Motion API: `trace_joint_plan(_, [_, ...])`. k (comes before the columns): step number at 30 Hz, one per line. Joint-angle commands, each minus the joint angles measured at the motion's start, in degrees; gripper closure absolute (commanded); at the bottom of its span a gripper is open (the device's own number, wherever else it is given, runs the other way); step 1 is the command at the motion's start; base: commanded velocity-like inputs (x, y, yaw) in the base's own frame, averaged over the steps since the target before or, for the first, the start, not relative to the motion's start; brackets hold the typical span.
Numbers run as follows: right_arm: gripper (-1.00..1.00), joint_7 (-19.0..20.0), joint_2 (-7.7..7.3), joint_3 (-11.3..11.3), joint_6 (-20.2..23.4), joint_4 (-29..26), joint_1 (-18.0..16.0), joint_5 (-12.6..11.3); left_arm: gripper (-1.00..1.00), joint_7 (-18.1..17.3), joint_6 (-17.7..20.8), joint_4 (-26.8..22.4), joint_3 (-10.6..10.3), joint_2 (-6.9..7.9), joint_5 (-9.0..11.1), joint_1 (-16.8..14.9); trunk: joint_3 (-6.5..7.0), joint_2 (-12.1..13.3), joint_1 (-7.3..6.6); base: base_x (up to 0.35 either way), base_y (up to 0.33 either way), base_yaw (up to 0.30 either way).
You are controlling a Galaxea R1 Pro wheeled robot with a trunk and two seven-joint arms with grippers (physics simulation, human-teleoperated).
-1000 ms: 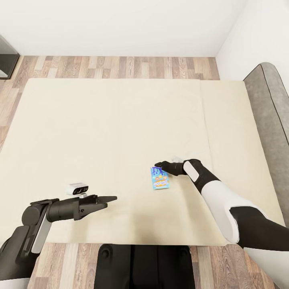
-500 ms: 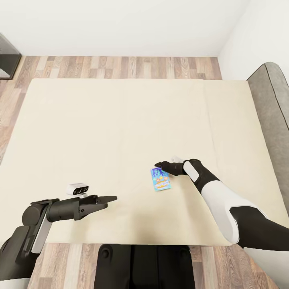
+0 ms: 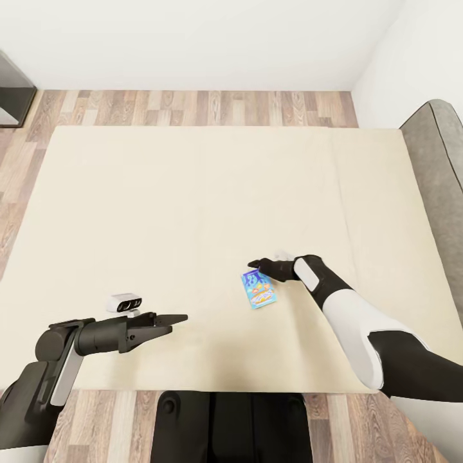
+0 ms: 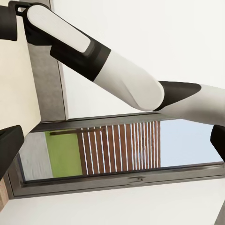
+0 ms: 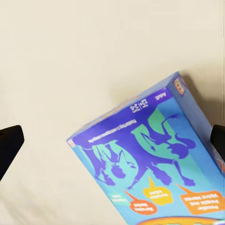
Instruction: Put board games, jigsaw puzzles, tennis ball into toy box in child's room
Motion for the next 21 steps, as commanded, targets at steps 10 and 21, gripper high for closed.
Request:
trace_joint_plan(10, [-1.0,0.02,-0.66,0.17,0.26,0.78,-0.01,0.22,-1.0,-0.21,0.61,-0.02,-0.03,-0.07,-0.03,-0.01,-0.06,-0.09,0.03,0.0,0.001,0.0])
trace_joint_plan(21, [-1.0,0.0,-0.81,0.22,0.27,2.36,0.07,0.47,-1.0,-0.21,0.61,-0.02,-0.03,-0.15,-0.03,-0.03,-0.06,-0.09,0.03,0.0,0.0,0.0])
